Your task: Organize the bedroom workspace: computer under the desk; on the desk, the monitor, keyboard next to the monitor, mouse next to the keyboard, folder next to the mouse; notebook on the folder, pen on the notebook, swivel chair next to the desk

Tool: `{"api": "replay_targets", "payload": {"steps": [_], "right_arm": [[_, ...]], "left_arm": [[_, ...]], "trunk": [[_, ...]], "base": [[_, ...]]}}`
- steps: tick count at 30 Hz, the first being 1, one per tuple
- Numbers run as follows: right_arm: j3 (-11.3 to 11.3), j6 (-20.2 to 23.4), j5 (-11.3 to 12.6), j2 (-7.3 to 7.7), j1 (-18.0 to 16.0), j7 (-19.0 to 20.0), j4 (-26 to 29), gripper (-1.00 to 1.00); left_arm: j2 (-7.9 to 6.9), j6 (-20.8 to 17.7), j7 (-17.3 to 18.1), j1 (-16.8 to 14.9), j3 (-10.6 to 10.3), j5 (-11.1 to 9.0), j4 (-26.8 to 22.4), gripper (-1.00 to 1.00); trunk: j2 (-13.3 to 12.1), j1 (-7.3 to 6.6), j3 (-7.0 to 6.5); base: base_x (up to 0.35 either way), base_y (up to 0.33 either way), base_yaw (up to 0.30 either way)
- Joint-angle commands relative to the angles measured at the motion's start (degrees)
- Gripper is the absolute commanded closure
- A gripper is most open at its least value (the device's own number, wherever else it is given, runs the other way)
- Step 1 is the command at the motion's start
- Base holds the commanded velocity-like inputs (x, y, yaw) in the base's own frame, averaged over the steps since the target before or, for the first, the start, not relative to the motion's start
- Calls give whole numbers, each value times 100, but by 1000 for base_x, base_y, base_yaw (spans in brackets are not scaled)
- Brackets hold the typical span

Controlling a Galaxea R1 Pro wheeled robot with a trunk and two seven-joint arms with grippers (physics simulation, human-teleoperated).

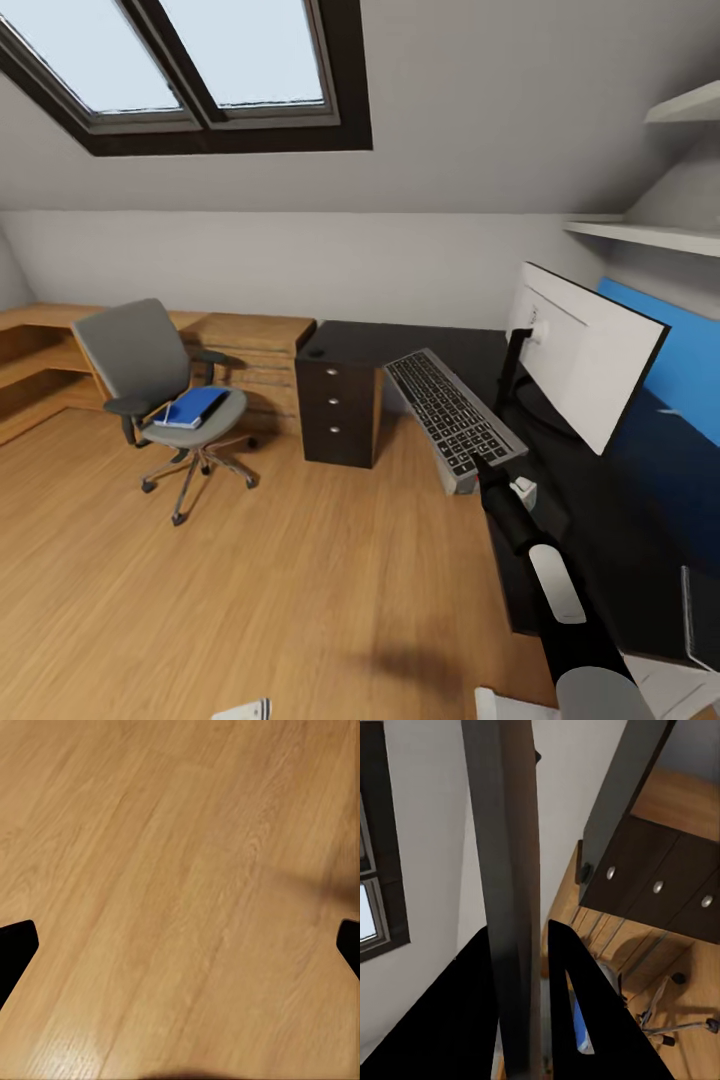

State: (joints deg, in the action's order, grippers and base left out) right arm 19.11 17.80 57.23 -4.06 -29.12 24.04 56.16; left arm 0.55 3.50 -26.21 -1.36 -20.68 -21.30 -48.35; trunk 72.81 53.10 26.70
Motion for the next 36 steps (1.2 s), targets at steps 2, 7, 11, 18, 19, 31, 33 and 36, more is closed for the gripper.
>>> {"api": "replay_targets", "payload": {"steps": [2,7,11,18,19,31,33,36], "right_arm": [[23,51,59,-7,-6,22,0,100],[23,61,60,-7,-6,26,-3,100],[18,69,61,-7,-6,29,-11,100],[-2,67,61,-7,-6,15,-84,100],[4,69,61,-7,-6,17,-90,100],[5,84,61,-2,-6,13,-96,100],[5,84,61,-2,-6,13,-97,100],[5,84,61,-2,-6,13,-97,100]], "left_arm": [[-3,37,-33,-7,-25,-59,1,-100],[-3,37,-31,-7,-24,-56,1,-100],[-3,37,-32,-5,-24,-51,4,-100],[-2,42,-17,-7,-24,-49,10,-100],[-7,40,-11,-6,-16,-56,13,-100],[-3,28,-32,-7,-29,-49,27,-100],[-3,28,-28,-7,-31,-46,27,-100],[-3,28,-26,-7,-32,-43,27,-100]], "trunk": [[3,2,6],[3,2,6],[3,2,6],[3,2,6],[3,2,6],[3,2,6],[3,2,6],[3,2,6]], "base": [[235,0,-24],[299,0,-6],[188,0,-1],[119,77,0],[237,220,0],[274,184,0],[314,62,0],[318,28,0]]}}
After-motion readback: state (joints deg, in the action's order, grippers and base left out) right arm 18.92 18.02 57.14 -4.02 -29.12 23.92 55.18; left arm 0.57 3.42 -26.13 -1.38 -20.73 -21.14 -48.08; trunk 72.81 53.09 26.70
